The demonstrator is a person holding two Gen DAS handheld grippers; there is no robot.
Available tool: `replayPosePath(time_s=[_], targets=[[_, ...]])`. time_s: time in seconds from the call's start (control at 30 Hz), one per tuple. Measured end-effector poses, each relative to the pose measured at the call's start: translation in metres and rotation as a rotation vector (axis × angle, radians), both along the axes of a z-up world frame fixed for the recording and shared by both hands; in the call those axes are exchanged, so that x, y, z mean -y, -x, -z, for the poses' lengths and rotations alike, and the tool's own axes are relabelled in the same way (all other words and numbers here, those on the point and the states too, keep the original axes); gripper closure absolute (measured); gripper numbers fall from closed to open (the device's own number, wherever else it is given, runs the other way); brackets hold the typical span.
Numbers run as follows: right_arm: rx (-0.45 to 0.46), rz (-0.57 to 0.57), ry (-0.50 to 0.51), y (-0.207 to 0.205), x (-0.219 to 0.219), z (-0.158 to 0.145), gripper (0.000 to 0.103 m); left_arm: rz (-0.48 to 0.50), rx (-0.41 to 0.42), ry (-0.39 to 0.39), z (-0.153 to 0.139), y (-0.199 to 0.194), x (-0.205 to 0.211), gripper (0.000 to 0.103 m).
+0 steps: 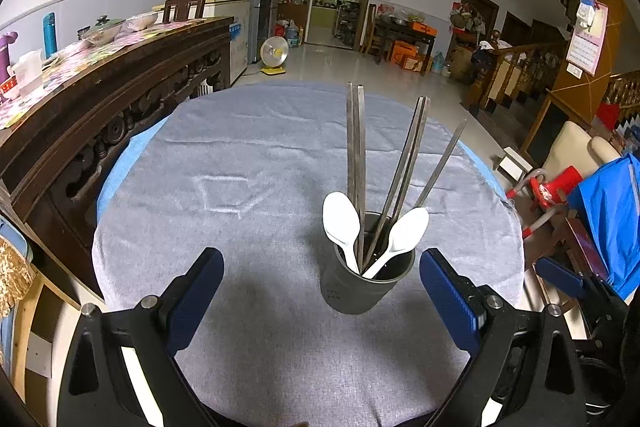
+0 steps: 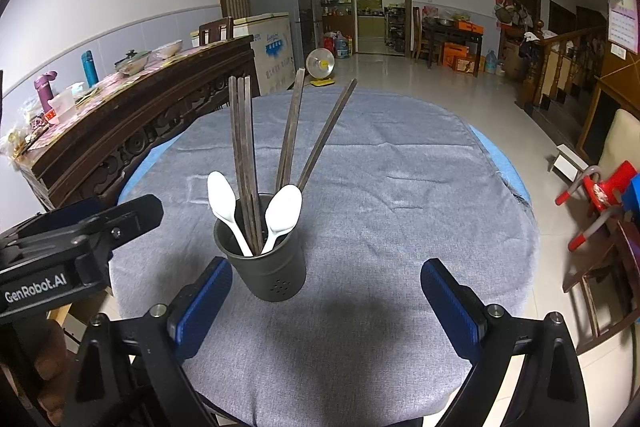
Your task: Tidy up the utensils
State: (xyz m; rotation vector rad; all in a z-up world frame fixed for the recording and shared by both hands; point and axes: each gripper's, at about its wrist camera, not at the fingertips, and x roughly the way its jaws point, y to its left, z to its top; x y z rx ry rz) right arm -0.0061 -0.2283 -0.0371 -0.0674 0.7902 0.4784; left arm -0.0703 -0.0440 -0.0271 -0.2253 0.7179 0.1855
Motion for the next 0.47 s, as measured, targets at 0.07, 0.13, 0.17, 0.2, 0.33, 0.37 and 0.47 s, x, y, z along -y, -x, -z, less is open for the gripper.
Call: replayPosePath(time_s=[0.07,0.13,0.17,0.2,0.33,0.37,0.47], targets=[[-0.001,0.0,0.002,0.0002,-0.0007,0.0007,0.006,0.005,-0.006,0.001,0.001,-0.0011,0.0005,0.005],[-0.004,0.0,0.002,0.0001,-0.0006,0.0014,0.006,0.012,-0.011,0.006,0.0018,-0.0018,0.0009,0.005],[-0.005,0.001,0.002,0.0002,-0.0002,0.0018,0.006,0.014,-0.011,0.008,0.0017,-0.0021,0.001,0.005],[-0.005,0.002,0.003,-0.0001,-0.0002,0.0023,0.006,0.016,-0.012,0.008,0.0017,-0.0025,0.0024,0.005],[-0.007,0.004,0.002,-0.0005,-0.0006,0.0028,0.006,0.034,-0.01,0.012,0.0013,-0.0028,0.0039,0.005],[-0.007,0.004,0.003,-0.0007,-0.0006,0.0029,0.006,0.036,-0.01,0.012,0.0014,-0.0031,0.0042,0.005],[-0.007,0.003,0.002,-0.0006,-0.0008,0.0032,0.006,0.049,-0.018,0.011,0.0022,-0.0043,0.0057,0.005]])
